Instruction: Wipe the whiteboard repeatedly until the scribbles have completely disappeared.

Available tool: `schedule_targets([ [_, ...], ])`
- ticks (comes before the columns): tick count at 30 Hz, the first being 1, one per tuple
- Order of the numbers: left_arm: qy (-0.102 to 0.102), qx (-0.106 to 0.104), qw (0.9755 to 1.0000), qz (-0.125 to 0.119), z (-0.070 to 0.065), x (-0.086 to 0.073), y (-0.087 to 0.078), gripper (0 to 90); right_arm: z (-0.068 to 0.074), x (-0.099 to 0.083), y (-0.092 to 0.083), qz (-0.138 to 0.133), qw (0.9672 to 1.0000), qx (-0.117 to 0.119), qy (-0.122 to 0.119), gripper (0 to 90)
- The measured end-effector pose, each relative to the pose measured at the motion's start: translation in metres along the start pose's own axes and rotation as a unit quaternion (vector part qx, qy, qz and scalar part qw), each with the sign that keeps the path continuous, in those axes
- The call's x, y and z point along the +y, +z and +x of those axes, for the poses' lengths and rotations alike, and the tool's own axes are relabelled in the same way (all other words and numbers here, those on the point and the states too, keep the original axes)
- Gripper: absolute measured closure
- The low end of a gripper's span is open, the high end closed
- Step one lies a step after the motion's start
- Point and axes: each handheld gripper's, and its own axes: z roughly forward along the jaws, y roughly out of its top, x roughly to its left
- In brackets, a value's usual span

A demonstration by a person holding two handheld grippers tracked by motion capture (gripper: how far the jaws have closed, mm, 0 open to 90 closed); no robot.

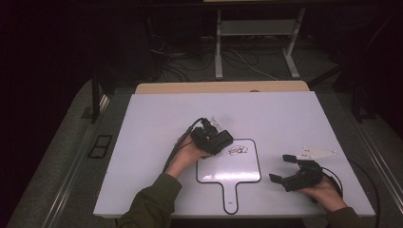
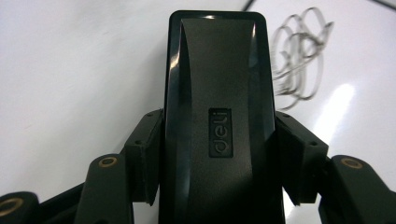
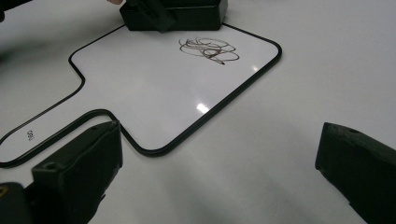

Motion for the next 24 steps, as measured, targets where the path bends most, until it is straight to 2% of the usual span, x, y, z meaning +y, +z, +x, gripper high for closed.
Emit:
schedule_targets([
  [3, 0.009, -0.012, 0.9999, -0.002, -0.009, 0.004, 0.003, 39.6, 0.0, 0.0, 0.0, 0.0, 1.0, 0.0, 0.0, 0.0],
  [4, 0.019, -0.015, 0.9997, 0.002, -0.012, 0.005, 0.003, 39.6, 0.0, 0.0, 0.0, 0.0, 1.0, 0.0, 0.0, 0.0],
  [6, 0.023, -0.014, 0.9996, 0.002, -0.017, 0.008, 0.005, 39.6, 0.0, 0.0, 0.0, 0.0, 1.0, 0.0, 0.001, 0.0],
  [7, 0.026, -0.013, 0.9996, 0.002, -0.017, 0.009, 0.006, 39.6, 0.0, 0.0, 0.0, 0.0, 1.0, -0.001, 0.001, 0.0],
  [10, 0.018, -0.009, 0.9998, 0.001, -0.014, 0.011, 0.007, 39.6, 0.0, 0.0, -0.001, -0.001, 1.0, -0.002, 0.001, 0.0],
  [12, 0.028, -0.001, 0.9996, 0.006, -0.01, 0.014, 0.008, 39.6, 0.0, 0.0, -0.001, -0.001, 1.0, -0.002, 0.003, 0.0],
  [14, 0.028, 0.005, 0.9995, 0.009, -0.006, 0.017, 0.009, 39.6, 0.0, 0.0, -0.001, -0.001, 1.0, -0.003, 0.003, 0.0],
  [17, 0.026, 0.003, 0.9996, 0.009, -0.003, 0.021, 0.012, 39.6, -0.001, 0.0, -0.001, 0.0, 1.0, -0.002, 0.003, 0.0],
  [22, 0.031, -0.013, 0.9994, 0.004, -0.012, 0.027, 0.017, 39.6, -0.001, -0.001, -0.001, -0.002, 1.0, -0.002, 0.005, 0.0],
  [24, 0.045, -0.018, 0.9988, 0.006, -0.017, 0.03, 0.018, 39.6, -0.001, 0.0, -0.001, -0.001, 1.0, -0.001, 0.003, 0.0],
])
